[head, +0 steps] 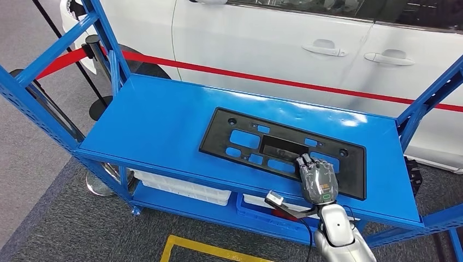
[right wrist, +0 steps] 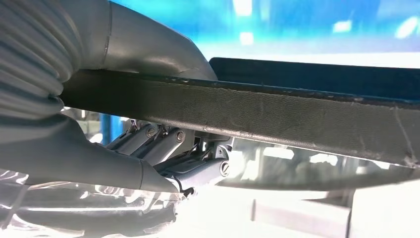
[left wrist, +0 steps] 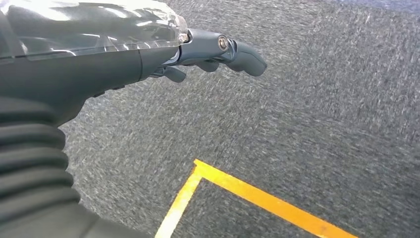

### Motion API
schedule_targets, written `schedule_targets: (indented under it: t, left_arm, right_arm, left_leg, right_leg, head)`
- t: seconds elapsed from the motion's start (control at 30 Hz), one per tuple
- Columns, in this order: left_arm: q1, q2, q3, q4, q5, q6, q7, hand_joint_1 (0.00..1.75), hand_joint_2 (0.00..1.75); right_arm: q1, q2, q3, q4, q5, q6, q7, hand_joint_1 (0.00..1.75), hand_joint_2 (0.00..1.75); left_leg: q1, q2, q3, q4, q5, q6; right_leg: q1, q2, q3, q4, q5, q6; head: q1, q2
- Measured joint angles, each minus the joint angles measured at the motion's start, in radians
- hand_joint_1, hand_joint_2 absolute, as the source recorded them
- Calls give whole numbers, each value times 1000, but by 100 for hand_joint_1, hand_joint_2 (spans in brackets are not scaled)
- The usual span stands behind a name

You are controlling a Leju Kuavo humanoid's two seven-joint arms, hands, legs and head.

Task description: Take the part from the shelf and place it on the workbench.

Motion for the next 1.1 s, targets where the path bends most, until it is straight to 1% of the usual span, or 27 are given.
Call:
schedule_targets:
  t: [0.1, 0.27, 0.33, 0.4, 0.57, 0.63, 0.7, 0.83, 0.93, 1.1]
  left_arm:
    - [-2, 0, 25, -20, -60, 2, 35, 0, 175]
    - [-6, -1, 80, -52, -222, 2, 71, 0, 175]
    - [-10, -2, 99, -59, -252, 2, 81, 0, 175]
    - [-14, -2, 126, -60, -266, 2, 95, 0, 175]
    - [-17, -6, 180, -60, -317, 2, 126, 0, 175]
    - [-18, -8, 195, -60, -326, 2, 131, 0, 175]
    - [-18, -10, 210, -59, -333, 2, 129, 0, 175]
    - [-18, -11, 234, -56, -346, 2, 125, 0, 175]
    - [-17, -11, 248, -55, -348, 2, 116, 0, 175]
    - [-18, -11, 264, -55, -354, 2, 108, 0, 175]
  right_arm:
    - [42, -6, -17, -60, -25, -32, -19, 175, 175]
    - [88, -8, -40, -131, -38, -41, -34, 175, 175]
    - [97, -8, -46, -150, -57, -45, -48, 175, 175]
    - [97, -8, -49, -161, -116, -51, -82, 175, 175]
    - [66, -6, -42, -165, -358, -56, -207, 175, 175]
    - [52, -3, -35, -165, -427, -56, -240, 175, 175]
    - [43, 6, -30, -168, -491, -56, -279, 175, 175]
    - [51, 45, -29, -203, -605, -56, -366, 175, 175]
    - [70, 74, -29, -242, -635, -56, -409, 175, 175]
    - [89, 109, -32, -287, -669, -56, -456, 175, 175]
  left_leg:
    - [0, 0, 0, 0, 0, 0]
    - [0, 0, 0, 0, 0, 0]
    - [0, 1, 0, -1, 0, 0]
    - [0, 1, 0, -1, 0, 0]
    - [0, 1, 0, -1, 0, 0]
    - [0, 1, 0, -1, 0, 0]
    - [0, 1, 0, -1, 0, 0]
    - [0, 1, 0, -1, 0, 0]
    - [0, 1, 0, -2, 0, 0]
    - [-2, 1, 0, -2, 0, 0]
  right_leg:
    - [0, 1, -1, 0, 0, 0]
    - [0, 0, -1, 0, 0, 0]
    - [0, 1, -1, 0, 0, 0]
    - [0, 1, 0, 1, 0, 0]
    - [0, 1, 0, 1, 0, 0]
    - [0, 1, 0, 1, 0, 0]
    - [0, 1, 0, 1, 0, 0]
    - [0, 1, -1, 1, 0, 0]
    - [0, 1, -1, 1, -1, -1]
    - [0, 1, -2, 0, -1, -1]
  head:
    - [0, 0]
    - [0, 0]
    - [0, 0]
    - [0, 0]
    - [0, 0]
    - [0, 0]
    - [0, 0]
    - [0, 0]
    - [0, 0]
    - [0, 0]
